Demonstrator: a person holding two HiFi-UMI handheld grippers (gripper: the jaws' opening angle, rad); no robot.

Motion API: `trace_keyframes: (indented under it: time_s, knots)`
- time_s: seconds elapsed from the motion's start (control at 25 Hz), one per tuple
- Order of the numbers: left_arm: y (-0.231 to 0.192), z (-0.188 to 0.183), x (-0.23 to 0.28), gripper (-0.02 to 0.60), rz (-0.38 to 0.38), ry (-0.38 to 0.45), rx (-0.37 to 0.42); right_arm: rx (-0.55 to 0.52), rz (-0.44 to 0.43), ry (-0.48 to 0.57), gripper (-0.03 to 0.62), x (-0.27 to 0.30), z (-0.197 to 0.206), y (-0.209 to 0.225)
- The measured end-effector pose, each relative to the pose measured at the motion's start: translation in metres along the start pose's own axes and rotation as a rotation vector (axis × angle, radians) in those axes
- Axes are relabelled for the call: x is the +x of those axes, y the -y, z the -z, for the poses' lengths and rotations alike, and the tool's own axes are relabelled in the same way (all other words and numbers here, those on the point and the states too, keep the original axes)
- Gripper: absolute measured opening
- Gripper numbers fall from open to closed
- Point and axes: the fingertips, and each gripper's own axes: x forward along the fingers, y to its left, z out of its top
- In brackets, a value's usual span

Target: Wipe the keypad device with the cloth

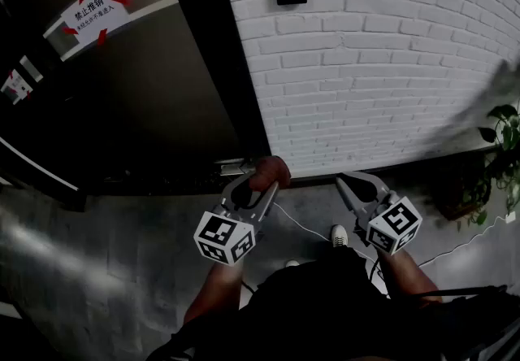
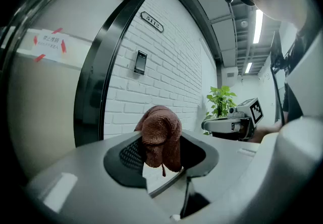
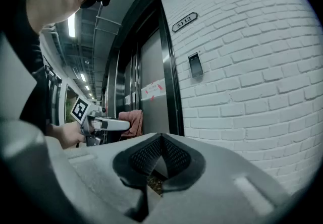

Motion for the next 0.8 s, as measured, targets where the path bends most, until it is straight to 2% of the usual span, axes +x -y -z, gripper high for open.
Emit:
trace_keyframes:
  time_s: [0.2, 0.4, 0.52, 0.68, 0.8]
  knots:
    - [-0.001, -0.001, 0.012, 0.176, -0.007, -0.004, 0.0, 0.004, -0.003, -0.011, -0.009, 0.001, 0.002, 0.012]
    - [-0.002, -0.012, 0.034, 0.175, -0.009, -0.014, 0.018, 0.053, -0.032, -0.003, -0.009, 0.008, -0.01, 0.022]
    - [-0.008, -0.035, 0.05, 0.173, -0.012, -0.002, 0.038, 0.02, -0.041, 0.048, -0.009, 0.016, -0.021, 0.043]
    - [-0.021, -0.075, 0.083, 0.172, -0.013, 0.022, 0.028, 0.006, -0.055, 0.034, -0.009, 0.025, -0.024, 0.068]
    - [-0.032, -0.105, 0.106, 0.172, -0.033, 0.034, 0.054, 0.013, -0.065, 0.047, -0.009, 0.028, -0.027, 0.087]
